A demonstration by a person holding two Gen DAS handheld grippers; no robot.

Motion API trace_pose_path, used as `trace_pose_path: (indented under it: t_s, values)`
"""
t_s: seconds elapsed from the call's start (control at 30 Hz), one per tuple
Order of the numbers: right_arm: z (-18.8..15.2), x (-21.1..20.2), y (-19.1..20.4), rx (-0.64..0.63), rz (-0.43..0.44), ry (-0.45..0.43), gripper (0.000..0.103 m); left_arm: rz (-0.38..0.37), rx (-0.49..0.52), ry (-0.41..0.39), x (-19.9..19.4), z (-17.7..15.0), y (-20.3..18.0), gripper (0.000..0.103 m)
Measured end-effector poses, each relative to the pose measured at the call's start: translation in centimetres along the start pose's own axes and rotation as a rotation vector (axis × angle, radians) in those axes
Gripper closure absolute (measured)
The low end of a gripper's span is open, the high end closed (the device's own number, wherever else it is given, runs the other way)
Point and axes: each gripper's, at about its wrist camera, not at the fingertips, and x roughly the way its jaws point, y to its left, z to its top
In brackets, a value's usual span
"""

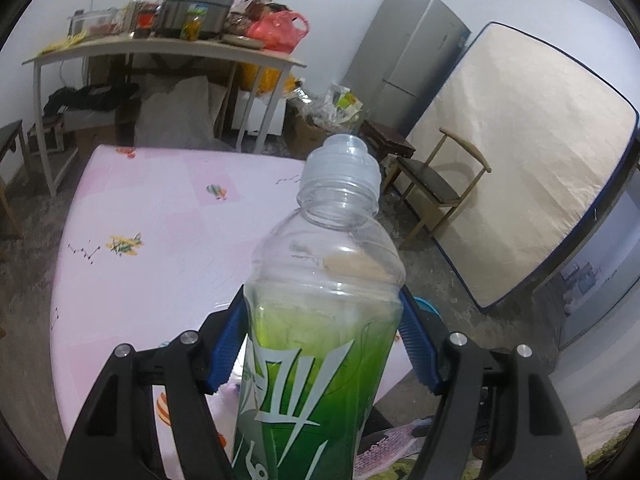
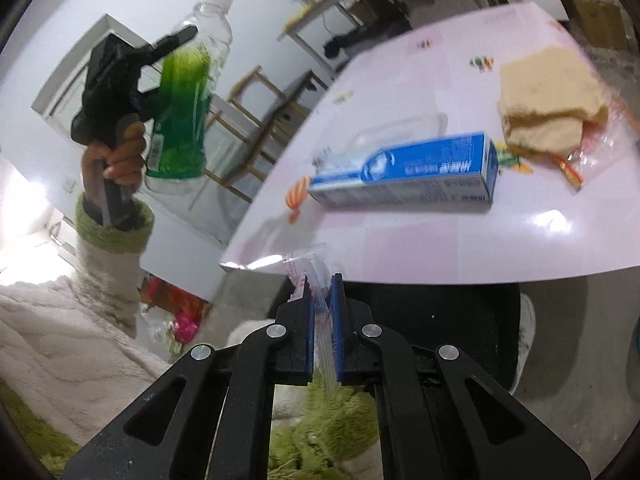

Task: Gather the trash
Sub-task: 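Carry bottle and bag to the blue wastebasket and open both tools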

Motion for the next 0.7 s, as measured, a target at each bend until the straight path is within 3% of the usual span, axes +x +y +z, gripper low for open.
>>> trace_pose_path:
  t_s: [0.23,0.37,0.53,0.63,0.7]
  values:
    - [-0.3,-5.4,-0.2,0.031,0.023,-0.155,0.097,-0.07,0.072,-0.01,0.7,1.3,-4.9,0.035]
    - [-1.2,-9.5,-1.2,0.074,-0.008,-0.272,0.097,-0.17,0.128,-0.001,3.1,2.4,-9.2,0.035]
    - [-4.2,-16.7,-4.8,0.201,-0.165,-0.478,0.097,-0.289,0.207,0.031,7.9,3.8,-15.4,0.035]
    - [-6.9,-21.5,-7.8,0.319,-0.291,-0.603,0.097,-0.378,0.24,0.085,12.9,4.6,-20.5,0.035]
    - [-8.6,-24.4,-10.0,0.399,-0.403,-0.673,0.097,-0.399,0.272,0.111,15.8,4.8,-23.4,0.035]
